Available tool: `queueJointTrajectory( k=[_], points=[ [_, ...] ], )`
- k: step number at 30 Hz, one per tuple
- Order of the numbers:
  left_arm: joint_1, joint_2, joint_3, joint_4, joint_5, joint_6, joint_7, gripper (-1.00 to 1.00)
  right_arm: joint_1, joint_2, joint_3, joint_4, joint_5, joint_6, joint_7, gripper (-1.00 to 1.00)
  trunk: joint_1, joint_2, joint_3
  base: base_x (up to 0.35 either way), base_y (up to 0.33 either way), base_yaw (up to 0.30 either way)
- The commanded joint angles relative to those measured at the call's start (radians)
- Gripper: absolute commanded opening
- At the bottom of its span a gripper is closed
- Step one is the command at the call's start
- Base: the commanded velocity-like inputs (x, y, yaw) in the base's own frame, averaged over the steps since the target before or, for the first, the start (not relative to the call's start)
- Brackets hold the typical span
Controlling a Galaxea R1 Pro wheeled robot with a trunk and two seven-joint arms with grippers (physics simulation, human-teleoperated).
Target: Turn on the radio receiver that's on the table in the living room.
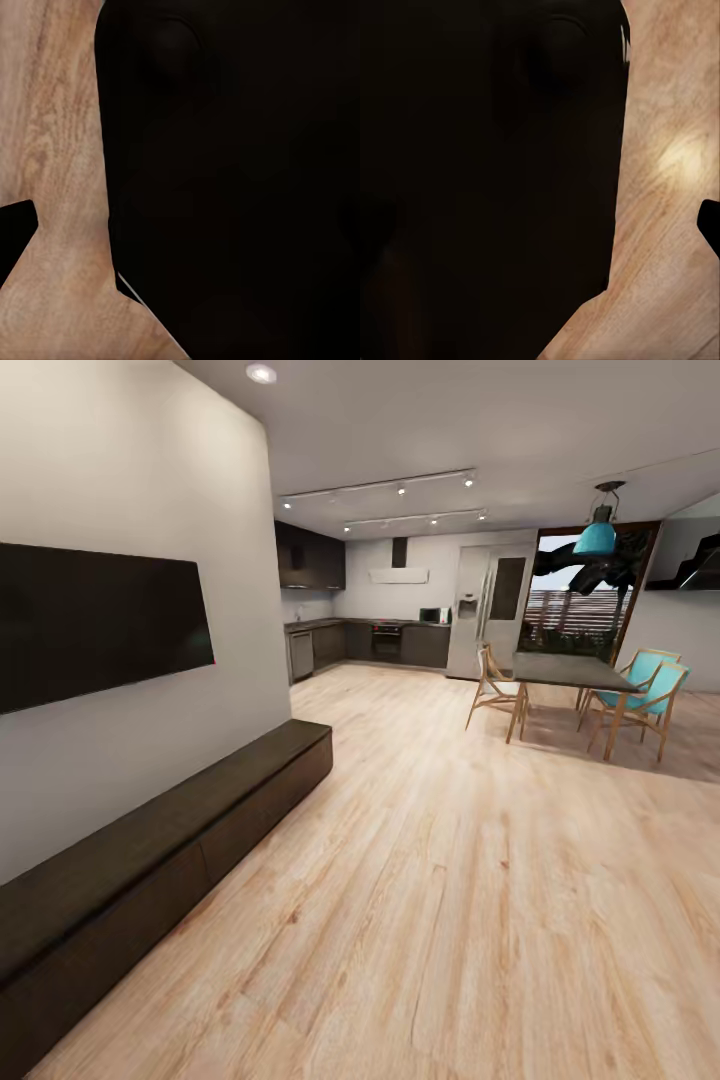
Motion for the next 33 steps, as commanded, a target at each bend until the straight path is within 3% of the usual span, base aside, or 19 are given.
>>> queueJointTrajectory(
  k=[1,8,15,28,33],
  points=[
    [-0.006,-0.006,-0.004,0.005,0.002,-0.005,-0.005,1.0,-0.006,0.006,0.0,0.005,0.0,-0.005,-0.001,1.0,0.0,0.0,0.0,0.0,0.0,0.0],
    [0.004,-0.045,-0.002,0.007,0.002,-0.017,-0.006,1.0,-0.045,0.045,-0.002,0.018,0.0,0.0,-0.001,1.0,0.0,0.0,0.0,0.0,0.0,0.0],
    [0.005,-0.084,-0.002,0.007,0.002,-0.018,-0.006,1.0,-0.085,0.047,-0.003,0.018,-0.002,0.0,-0.001,1.0,0.0,0.0,0.0,0.0,0.0,0.0],
    [0.005,-0.092,-0.002,0.004,0.004,-0.018,-0.006,1.0,-0.106,0.044,0.0,0.013,0.001,-0.001,-0.001,1.0,0.0,0.0,0.0,0.0,0.0,0.0],
    [0.005,-0.092,-0.006,-0.025,0.004,-0.018,0.001,1.0,-0.107,0.034,0.0,-0.055,0.002,0.0,0.002,1.0,0.0,0.0,0.0,0.0,0.0,0.0]
  ],
)
